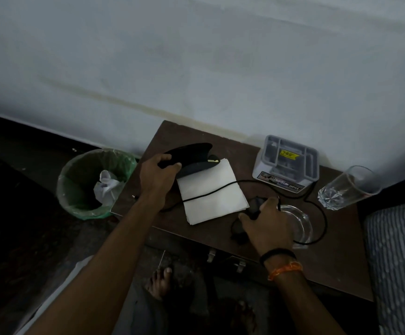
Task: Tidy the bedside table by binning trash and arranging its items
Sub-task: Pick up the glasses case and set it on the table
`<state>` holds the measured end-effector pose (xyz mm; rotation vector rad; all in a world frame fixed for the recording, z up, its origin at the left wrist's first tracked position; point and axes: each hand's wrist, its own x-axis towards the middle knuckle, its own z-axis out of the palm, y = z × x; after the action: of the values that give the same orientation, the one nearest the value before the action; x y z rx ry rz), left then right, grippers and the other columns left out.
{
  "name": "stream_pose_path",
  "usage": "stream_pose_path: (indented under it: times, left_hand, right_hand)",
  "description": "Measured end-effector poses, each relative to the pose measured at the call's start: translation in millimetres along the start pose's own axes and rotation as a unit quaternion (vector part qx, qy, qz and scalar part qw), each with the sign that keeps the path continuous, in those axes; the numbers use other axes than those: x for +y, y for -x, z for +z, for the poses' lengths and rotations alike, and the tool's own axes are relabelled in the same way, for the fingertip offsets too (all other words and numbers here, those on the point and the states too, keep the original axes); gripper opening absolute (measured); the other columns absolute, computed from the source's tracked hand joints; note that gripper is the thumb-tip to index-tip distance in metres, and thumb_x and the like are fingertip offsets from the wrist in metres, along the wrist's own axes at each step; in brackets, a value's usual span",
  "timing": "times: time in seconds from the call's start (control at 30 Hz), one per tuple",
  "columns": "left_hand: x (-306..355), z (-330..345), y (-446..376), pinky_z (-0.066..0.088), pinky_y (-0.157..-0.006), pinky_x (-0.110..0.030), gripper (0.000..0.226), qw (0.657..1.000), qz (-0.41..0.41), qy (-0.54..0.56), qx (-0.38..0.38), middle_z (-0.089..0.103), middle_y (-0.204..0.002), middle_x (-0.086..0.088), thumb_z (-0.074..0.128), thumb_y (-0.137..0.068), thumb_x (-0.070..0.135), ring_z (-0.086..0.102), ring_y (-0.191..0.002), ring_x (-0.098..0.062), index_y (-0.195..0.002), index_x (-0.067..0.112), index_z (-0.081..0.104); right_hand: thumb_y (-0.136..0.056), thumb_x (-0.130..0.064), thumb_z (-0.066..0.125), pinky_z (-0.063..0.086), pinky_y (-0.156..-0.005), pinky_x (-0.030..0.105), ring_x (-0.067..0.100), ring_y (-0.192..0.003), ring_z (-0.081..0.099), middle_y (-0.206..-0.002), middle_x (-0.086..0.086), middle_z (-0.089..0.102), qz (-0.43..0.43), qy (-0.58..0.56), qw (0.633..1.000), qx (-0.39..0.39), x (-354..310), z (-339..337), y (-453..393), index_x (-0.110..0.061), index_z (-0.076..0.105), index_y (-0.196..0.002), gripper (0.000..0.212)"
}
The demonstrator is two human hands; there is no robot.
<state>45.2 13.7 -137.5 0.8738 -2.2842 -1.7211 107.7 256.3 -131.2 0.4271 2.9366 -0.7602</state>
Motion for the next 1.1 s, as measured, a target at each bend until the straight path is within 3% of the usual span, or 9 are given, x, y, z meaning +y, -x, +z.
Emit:
stream_pose_path:
  times: [0.1, 0.2, 0.4, 0.53, 0.7, 0.8, 0.93, 1.1]
  left_hand:
    - [-2.5, 0.6, -3.5, 0.053, -0.095, -0.046, 0.043, 0.999, 0.039, -0.021, -0.006, 0.063, -0.124, -0.006, 0.080, -0.075, 0.024, 0.058, -0.114, -0.025, -0.115, 0.016, 0.067]
    - [0.2, 0.2, -2.8, 0.053, -0.094, -0.045, 0.049, 0.992, 0.116, -0.057, 0.000, 0.062, -0.118, -0.001, 0.083, -0.068, 0.029, 0.057, -0.112, -0.021, -0.115, 0.021, 0.068]
    - [11.8, -3.9, 1.5, 0.044, -0.086, -0.021, 0.061, 0.967, 0.244, -0.073, -0.011, 0.049, -0.113, 0.007, 0.087, -0.064, 0.023, 0.049, -0.105, -0.009, -0.121, 0.022, 0.065]
    - [11.5, -7.8, -4.9, 0.043, -0.083, -0.012, 0.066, 0.959, 0.272, -0.068, -0.033, 0.051, -0.118, 0.005, 0.089, -0.061, 0.024, 0.051, -0.103, -0.002, -0.122, 0.023, 0.064]
    - [13.0, -10.9, -5.8, 0.038, -0.076, 0.002, 0.070, 0.953, 0.284, -0.077, -0.074, 0.052, -0.120, 0.004, 0.090, -0.060, 0.022, 0.042, -0.100, 0.025, -0.124, 0.022, 0.064]
    - [12.6, -10.8, -4.9, 0.039, -0.080, -0.003, 0.071, 0.951, 0.282, -0.071, -0.104, 0.051, -0.123, 0.001, 0.091, -0.059, 0.021, 0.046, -0.102, 0.016, -0.124, 0.023, 0.063]
    - [10.3, -7.9, -5.7, 0.044, -0.081, -0.010, 0.072, 0.947, 0.285, -0.074, -0.130, 0.052, -0.124, 0.000, 0.092, -0.058, 0.021, 0.052, -0.106, -0.002, -0.124, 0.021, 0.063]
    - [3.1, -4.6, -7.6, 0.045, -0.083, -0.014, 0.072, 0.949, 0.275, -0.059, -0.146, 0.052, -0.124, -0.001, 0.092, -0.056, 0.017, 0.053, -0.109, -0.009, -0.123, 0.020, 0.064]
  right_hand:
    - [-0.079, -0.049, 0.071, 0.052, -0.079, 0.043, 0.039, -0.101, 0.063, -0.111, 0.018, 0.065, 0.001, 0.023, 1.000, 0.009, -1.1, 2.2, -4.5, -0.006, 0.038, -0.121, 0.068]
    - [-0.081, -0.046, 0.070, 0.054, -0.076, 0.042, 0.038, -0.096, 0.065, -0.106, 0.018, 0.065, -0.006, 0.040, 0.999, 0.021, -7.0, 4.9, -8.7, -0.006, 0.039, -0.114, 0.061]
    - [-0.078, -0.032, 0.071, 0.055, -0.076, 0.043, 0.038, -0.091, 0.064, -0.101, 0.016, 0.063, 0.006, 0.030, 0.999, 0.028, -15.8, 4.4, -14.2, -0.009, 0.035, -0.106, 0.051]
    - [-0.076, -0.033, 0.067, 0.053, -0.073, 0.042, 0.036, -0.088, 0.064, -0.097, 0.012, 0.062, 0.016, 0.028, 0.999, 0.032, -17.8, 5.3, -13.5, -0.010, 0.035, -0.107, 0.050]
    - [-0.075, -0.039, 0.067, 0.048, -0.071, 0.036, 0.034, -0.089, 0.063, -0.091, 0.008, 0.060, 0.036, 0.030, 0.999, -0.011, -15.2, 0.9, -17.7, -0.010, 0.047, -0.098, 0.042]
    - [-0.072, -0.046, 0.067, 0.050, -0.070, 0.034, 0.031, -0.083, 0.063, -0.088, 0.009, 0.064, 0.046, 0.024, 0.998, -0.044, -10.8, -0.2, -21.2, -0.015, 0.054, -0.078, 0.035]
    - [-0.072, -0.051, 0.066, 0.047, -0.067, 0.031, 0.029, -0.080, 0.063, -0.083, 0.006, 0.064, 0.045, 0.015, 0.997, -0.054, -8.0, -0.7, -20.6, -0.015, 0.057, -0.078, 0.037]
    - [-0.073, -0.053, 0.066, 0.041, -0.063, 0.029, 0.031, -0.082, 0.062, -0.085, 0.010, 0.064, 0.042, 0.007, 0.998, -0.042, -4.3, -13.3, -22.6, -0.012, 0.055, -0.079, 0.043]
